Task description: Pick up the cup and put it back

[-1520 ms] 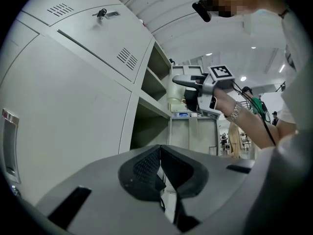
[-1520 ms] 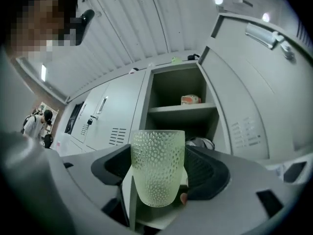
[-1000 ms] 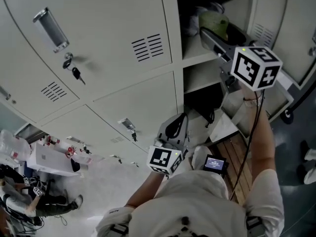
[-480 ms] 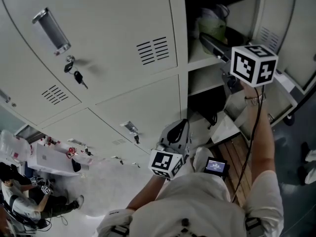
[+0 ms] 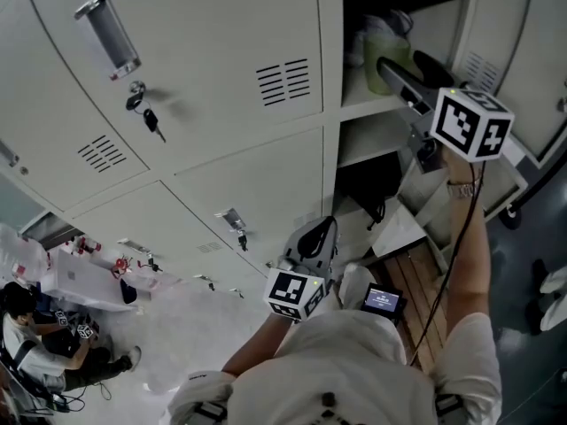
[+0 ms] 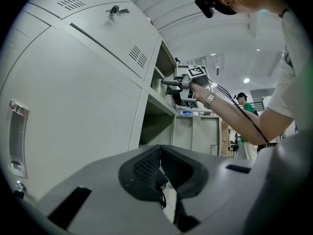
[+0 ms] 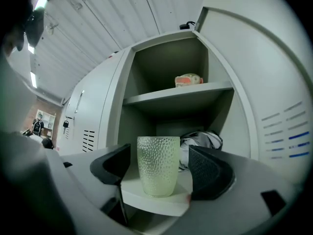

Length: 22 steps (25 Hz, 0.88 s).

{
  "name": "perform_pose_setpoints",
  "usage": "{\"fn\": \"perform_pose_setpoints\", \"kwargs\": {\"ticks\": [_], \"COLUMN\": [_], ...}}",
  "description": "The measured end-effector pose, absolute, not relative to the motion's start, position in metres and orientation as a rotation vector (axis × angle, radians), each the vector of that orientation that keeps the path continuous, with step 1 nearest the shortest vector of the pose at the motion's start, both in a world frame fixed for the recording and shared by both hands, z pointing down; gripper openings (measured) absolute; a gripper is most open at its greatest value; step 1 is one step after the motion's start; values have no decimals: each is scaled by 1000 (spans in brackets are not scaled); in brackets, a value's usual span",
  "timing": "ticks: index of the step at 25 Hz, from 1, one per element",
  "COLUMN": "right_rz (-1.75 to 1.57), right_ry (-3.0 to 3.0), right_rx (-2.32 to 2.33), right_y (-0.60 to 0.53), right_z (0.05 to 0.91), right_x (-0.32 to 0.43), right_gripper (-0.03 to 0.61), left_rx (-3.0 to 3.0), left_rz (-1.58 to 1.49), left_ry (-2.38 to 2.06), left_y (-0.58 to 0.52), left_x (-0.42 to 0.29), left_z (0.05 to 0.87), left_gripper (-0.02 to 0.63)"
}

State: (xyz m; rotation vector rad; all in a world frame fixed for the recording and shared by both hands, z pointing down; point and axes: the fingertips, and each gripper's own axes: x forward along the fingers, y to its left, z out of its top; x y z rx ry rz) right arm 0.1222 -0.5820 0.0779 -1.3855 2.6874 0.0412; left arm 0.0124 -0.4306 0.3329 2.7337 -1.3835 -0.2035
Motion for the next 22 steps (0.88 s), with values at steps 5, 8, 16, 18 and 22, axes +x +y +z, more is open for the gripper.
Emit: {"fn": "perform_pose_setpoints", "kwargs": {"ticks": [5, 8, 16, 18, 22], "right_rz": [97, 84, 134, 88, -62], "right_ry": [2642, 2603, 2474, 2498, 2521], "right_rx": [-1332, -1306, -1397, -1361, -1327], "right_y": [-544, -512, -435, -424, -408], "right_z": [79, 89, 122, 142, 198], "right_x": [133, 142, 176, 176, 178], "right_gripper": [341, 338, 25, 25, 25], "left_rx": [2742, 2748, 2806, 2811, 2776], "left_rz": [-181, -156, -150, -170, -147], "left_ry": [-1353, -1314, -1225, -1229, -1264], "left_y": [-417, -408, -386, -381, -373], "left_x": [15, 22, 47, 48, 44], "left_z": [338, 345, 343, 339, 348], "left_gripper": [9, 9, 9, 9, 9]}}
